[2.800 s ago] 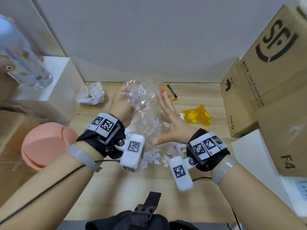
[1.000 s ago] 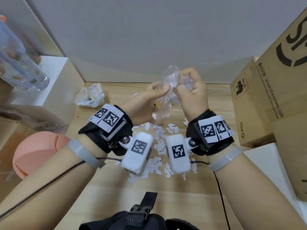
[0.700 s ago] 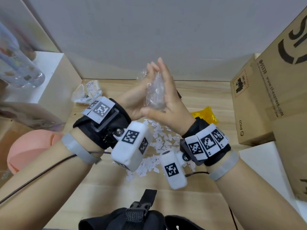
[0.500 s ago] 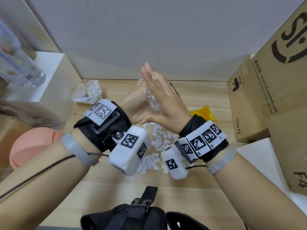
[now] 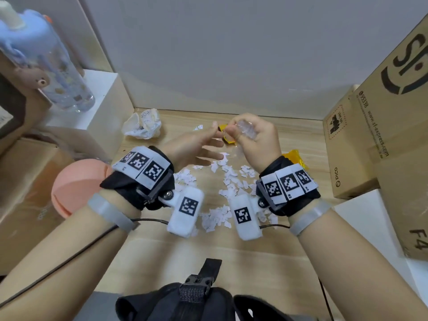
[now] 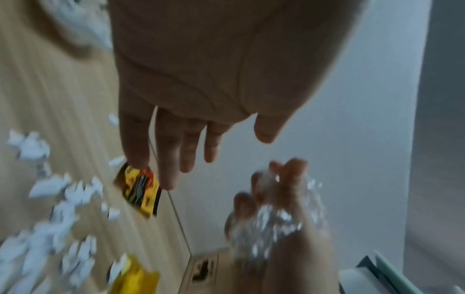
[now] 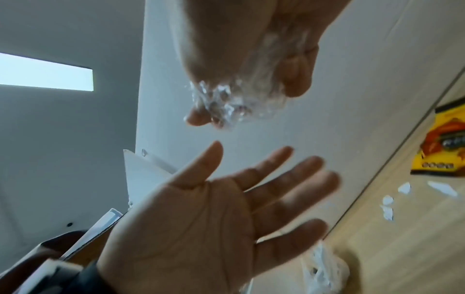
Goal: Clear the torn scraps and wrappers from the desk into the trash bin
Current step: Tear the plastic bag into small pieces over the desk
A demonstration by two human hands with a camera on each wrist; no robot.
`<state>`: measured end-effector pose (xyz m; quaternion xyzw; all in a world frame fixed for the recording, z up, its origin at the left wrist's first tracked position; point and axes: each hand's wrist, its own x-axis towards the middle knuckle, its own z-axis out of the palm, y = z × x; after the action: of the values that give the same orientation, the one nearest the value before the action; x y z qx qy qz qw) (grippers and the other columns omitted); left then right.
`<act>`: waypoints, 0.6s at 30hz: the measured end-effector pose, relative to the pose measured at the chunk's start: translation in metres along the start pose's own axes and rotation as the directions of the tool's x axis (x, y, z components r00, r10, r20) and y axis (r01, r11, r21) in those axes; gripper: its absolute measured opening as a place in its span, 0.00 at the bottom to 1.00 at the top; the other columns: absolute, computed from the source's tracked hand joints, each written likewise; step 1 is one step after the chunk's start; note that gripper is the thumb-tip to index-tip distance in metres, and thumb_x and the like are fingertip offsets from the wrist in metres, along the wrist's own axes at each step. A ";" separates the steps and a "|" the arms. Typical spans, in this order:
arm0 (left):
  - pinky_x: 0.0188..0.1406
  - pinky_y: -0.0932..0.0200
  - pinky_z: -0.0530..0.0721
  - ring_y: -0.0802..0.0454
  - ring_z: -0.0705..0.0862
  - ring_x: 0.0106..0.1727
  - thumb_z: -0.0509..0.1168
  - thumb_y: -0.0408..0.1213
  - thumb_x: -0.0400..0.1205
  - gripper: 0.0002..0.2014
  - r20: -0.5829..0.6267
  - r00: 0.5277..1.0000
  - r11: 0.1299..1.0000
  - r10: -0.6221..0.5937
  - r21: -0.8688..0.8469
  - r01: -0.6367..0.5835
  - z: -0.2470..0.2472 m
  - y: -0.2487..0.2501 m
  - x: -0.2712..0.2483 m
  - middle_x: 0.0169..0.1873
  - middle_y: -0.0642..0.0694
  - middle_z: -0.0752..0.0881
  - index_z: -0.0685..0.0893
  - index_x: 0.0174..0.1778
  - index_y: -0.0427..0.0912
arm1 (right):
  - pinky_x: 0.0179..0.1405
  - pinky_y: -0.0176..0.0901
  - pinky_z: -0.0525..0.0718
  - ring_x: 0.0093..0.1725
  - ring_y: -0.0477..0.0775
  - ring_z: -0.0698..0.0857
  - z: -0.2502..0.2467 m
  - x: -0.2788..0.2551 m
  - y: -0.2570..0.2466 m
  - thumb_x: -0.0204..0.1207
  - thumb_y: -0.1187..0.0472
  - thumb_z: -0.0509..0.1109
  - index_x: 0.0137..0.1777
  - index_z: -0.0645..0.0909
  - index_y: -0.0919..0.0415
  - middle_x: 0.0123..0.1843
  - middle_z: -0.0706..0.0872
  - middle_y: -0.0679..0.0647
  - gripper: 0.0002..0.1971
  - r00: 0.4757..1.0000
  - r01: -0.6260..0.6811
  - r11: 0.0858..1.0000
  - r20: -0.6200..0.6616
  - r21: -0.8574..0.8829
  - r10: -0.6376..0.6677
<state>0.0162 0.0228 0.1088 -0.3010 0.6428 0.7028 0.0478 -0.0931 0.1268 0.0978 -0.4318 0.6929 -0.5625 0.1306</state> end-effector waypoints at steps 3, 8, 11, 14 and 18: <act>0.55 0.57 0.79 0.53 0.85 0.53 0.54 0.46 0.84 0.13 -0.207 0.963 0.984 0.175 0.012 -0.176 -0.025 -0.005 -0.024 0.64 0.46 0.82 0.79 0.59 0.50 | 0.36 0.45 0.77 0.31 0.53 0.78 0.021 -0.002 0.000 0.64 0.48 0.74 0.25 0.78 0.62 0.25 0.79 0.55 0.17 0.996 -0.084 0.993 -0.008 0.085 0.085; 0.52 0.69 0.78 0.65 0.83 0.46 0.60 0.32 0.81 0.08 -0.576 0.675 0.876 0.461 0.174 -0.450 -0.073 -0.024 -0.071 0.45 0.54 0.85 0.81 0.46 0.51 | 0.28 0.40 0.63 0.24 0.52 0.63 0.074 -0.009 -0.010 0.66 0.45 0.71 0.19 0.64 0.68 0.20 0.62 0.56 0.31 0.991 -0.117 0.988 0.072 0.098 0.110; 0.54 0.71 0.77 0.70 0.81 0.44 0.62 0.33 0.77 0.10 -0.681 0.585 0.896 0.441 0.292 -0.335 -0.114 -0.055 -0.099 0.44 0.58 0.84 0.83 0.45 0.55 | 0.30 0.40 0.64 0.26 0.54 0.64 0.105 -0.013 -0.017 0.70 0.51 0.72 0.22 0.66 0.77 0.23 0.65 0.59 0.31 0.984 -0.157 0.974 0.116 0.164 0.139; 0.58 0.61 0.77 0.56 0.81 0.53 0.65 0.38 0.69 0.15 -0.682 0.664 0.941 0.308 0.320 -0.108 -0.147 -0.085 -0.116 0.54 0.50 0.84 0.83 0.48 0.62 | 0.31 0.39 0.67 0.26 0.53 0.68 0.132 -0.013 -0.025 0.71 0.51 0.72 0.20 0.69 0.72 0.21 0.68 0.59 0.29 0.974 -0.204 0.961 0.133 0.187 0.182; 0.63 0.71 0.75 0.54 0.81 0.58 0.73 0.37 0.66 0.26 -0.473 0.866 0.916 0.162 0.398 0.046 -0.164 -0.100 -0.124 0.61 0.48 0.82 0.79 0.60 0.55 | 0.29 0.39 0.69 0.21 0.50 0.69 0.162 -0.012 -0.029 0.70 0.49 0.72 0.18 0.68 0.57 0.15 0.70 0.46 0.24 0.956 -0.265 0.944 0.178 0.194 0.232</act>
<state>0.2223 -0.0739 0.0829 -0.4355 0.7707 0.4581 -0.0806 0.0349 0.0279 0.0657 -0.3658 0.6646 -0.5786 0.2997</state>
